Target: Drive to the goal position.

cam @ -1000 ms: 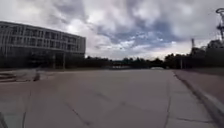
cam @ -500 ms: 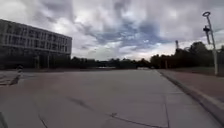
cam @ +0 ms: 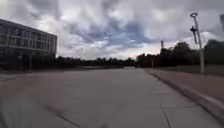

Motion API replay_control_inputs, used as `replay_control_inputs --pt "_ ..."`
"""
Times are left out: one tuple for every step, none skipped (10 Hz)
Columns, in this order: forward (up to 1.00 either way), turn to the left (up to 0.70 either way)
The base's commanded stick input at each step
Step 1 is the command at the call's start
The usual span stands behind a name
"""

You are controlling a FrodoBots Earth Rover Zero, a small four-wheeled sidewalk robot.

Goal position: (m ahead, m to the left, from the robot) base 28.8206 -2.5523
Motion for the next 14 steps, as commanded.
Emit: replay_control_inputs --pt "1.0 -0.19" --pt "1.0 0.05" --pt "1.0 0.04" --pt "1.0 0.03" --pt "1.0 0.02" --pt "1.0 0.0" --pt "1.0 0.02" --pt "1.0 0.02" --pt "1.0 0.02" --pt "1.0 0.03" --pt "1.0 0.0" --pt "1.0 0.0" --pt "1.0 0.0" --pt "1.0 0.0"
